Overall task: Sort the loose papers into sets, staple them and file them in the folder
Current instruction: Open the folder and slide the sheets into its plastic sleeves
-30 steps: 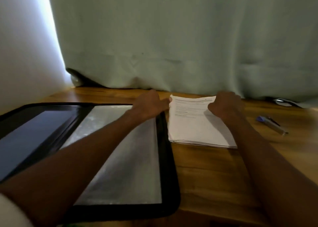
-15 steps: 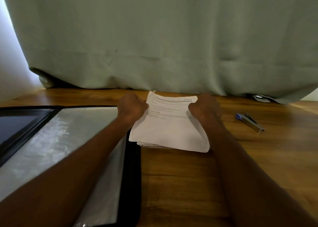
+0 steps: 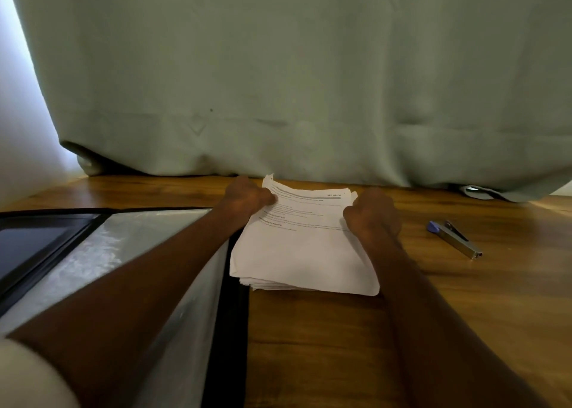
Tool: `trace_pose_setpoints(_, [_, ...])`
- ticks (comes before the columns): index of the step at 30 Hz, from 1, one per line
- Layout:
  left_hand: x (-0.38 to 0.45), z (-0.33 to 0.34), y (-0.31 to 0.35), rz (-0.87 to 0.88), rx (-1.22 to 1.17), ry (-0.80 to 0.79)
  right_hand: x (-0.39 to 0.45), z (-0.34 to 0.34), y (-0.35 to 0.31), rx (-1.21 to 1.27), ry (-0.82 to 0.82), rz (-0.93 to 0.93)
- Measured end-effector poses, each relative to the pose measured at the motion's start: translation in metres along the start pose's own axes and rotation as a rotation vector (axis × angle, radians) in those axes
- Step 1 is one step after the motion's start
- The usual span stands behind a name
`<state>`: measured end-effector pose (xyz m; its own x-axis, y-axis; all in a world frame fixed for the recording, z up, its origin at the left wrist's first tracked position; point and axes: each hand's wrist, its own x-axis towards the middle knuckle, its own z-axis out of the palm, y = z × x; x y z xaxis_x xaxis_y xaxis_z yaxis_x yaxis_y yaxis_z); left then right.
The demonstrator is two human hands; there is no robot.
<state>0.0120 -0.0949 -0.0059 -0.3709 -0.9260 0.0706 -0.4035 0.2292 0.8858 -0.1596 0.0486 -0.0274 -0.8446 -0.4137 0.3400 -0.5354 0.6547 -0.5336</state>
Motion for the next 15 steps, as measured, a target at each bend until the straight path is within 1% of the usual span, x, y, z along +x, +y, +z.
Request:
trace_pose_setpoints(4, [0.004,0.005,0.002,0.065,-0.196,0.064,0.003,0.003,0.002,0.029,0.056,-0.007])
trace_pose_setpoints(6, [0.006,0.000,0.005,0.149,-0.292,0.041,0.005,0.003,0.002,0.072,0.103,0.001])
trace_pose_setpoints(8, [0.006,-0.008,0.010,0.191,-0.432,-0.045,0.008,0.000,0.000,0.227,0.096,0.015])
trace_pose_setpoints(9, [0.007,-0.013,0.012,0.191,-0.503,-0.077,0.009,-0.002,-0.003,0.363,0.070,0.019])
trace_pose_setpoints(11, [0.007,-0.026,0.014,0.191,-0.607,-0.098,0.011,-0.006,-0.009,0.707,-0.024,0.029])
trace_pose_setpoints(12, [0.007,-0.034,0.015,0.194,-0.645,-0.096,0.010,-0.009,-0.012,0.865,-0.110,0.061])
trace_pose_setpoints(13, [0.006,-0.041,0.014,0.196,-0.677,-0.095,0.008,-0.012,-0.013,0.987,-0.229,0.100])
trace_pose_setpoints(14, [0.005,-0.047,0.013,0.197,-0.713,-0.094,0.006,-0.015,-0.013,1.053,-0.359,0.123])
trace_pose_setpoints(15, [0.003,-0.055,0.010,0.202,-0.739,-0.086,0.003,-0.016,-0.013,1.068,-0.479,0.118])
